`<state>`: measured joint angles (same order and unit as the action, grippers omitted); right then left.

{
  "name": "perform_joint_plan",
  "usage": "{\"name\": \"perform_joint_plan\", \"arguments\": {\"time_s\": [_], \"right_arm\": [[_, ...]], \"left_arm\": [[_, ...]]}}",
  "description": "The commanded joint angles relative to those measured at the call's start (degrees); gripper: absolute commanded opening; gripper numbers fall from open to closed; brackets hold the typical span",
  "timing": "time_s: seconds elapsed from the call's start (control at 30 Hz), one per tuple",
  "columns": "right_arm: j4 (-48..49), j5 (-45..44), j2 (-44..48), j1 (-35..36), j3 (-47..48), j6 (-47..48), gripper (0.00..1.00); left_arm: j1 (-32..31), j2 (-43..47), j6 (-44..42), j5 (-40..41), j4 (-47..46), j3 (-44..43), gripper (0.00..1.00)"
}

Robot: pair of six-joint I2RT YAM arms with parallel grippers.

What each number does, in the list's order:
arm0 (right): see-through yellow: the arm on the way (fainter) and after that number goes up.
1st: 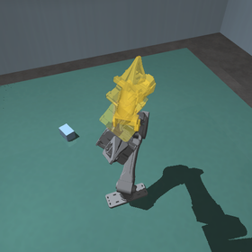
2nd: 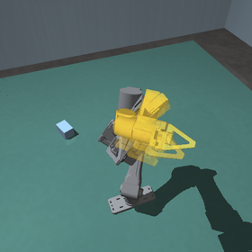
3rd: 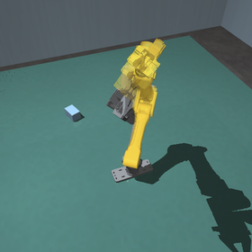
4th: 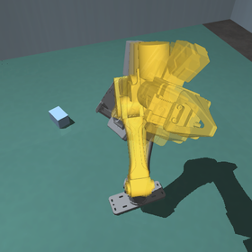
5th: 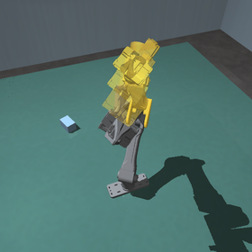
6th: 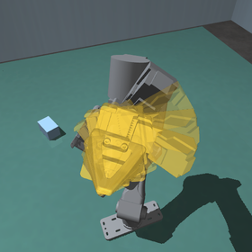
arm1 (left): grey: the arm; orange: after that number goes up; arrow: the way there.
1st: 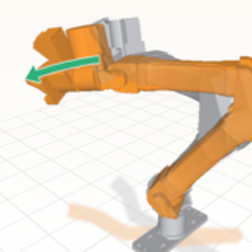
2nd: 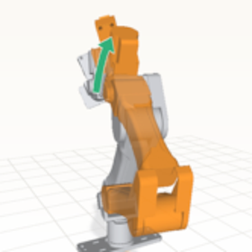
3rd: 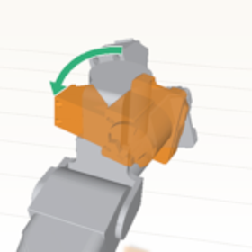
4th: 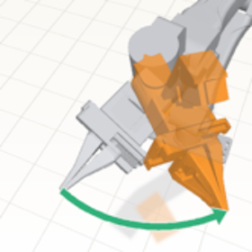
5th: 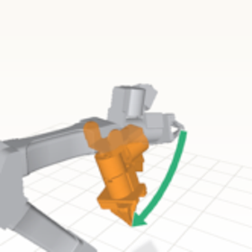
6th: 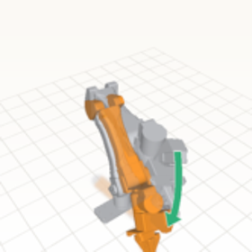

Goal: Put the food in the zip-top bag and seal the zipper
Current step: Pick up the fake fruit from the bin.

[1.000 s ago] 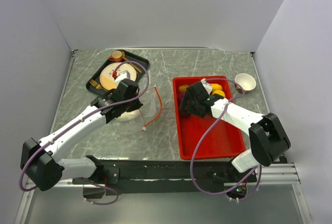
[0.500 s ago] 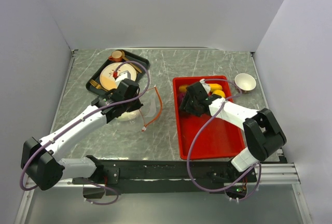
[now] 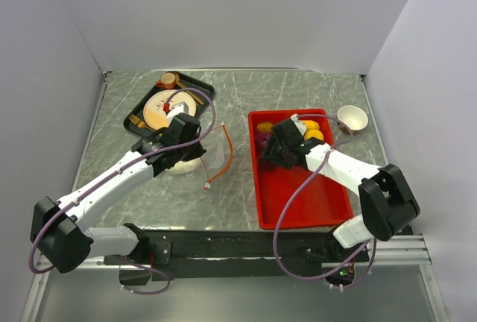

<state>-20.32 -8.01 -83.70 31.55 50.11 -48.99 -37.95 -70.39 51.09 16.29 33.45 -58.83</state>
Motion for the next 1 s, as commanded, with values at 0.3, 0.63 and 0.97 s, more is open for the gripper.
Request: {"name": "perform_joint_plan", "arguments": {"time_s": [0.3, 0.63, 0.97], "right_arm": [[-1.39, -2.01, 6.8, -0.35, 0.25, -0.05, 0.29], [-2.8, -1.83, 8.46, -0.35, 1.04, 0.3, 0.22], [-4.82, -2.36, 12.68, -0.35, 3.06, 2.41, 0.23]], "left_arm": [[-0.01, 0.52, -1.0, -1.44, -3.3, -0.33, 0.01], [0.07, 1.31, -2.57, -3.29, -5.77, 0.38, 0.01], [-0.01, 1.83, -2.75, -4.43, -7.61, 1.17, 0.01]]}}
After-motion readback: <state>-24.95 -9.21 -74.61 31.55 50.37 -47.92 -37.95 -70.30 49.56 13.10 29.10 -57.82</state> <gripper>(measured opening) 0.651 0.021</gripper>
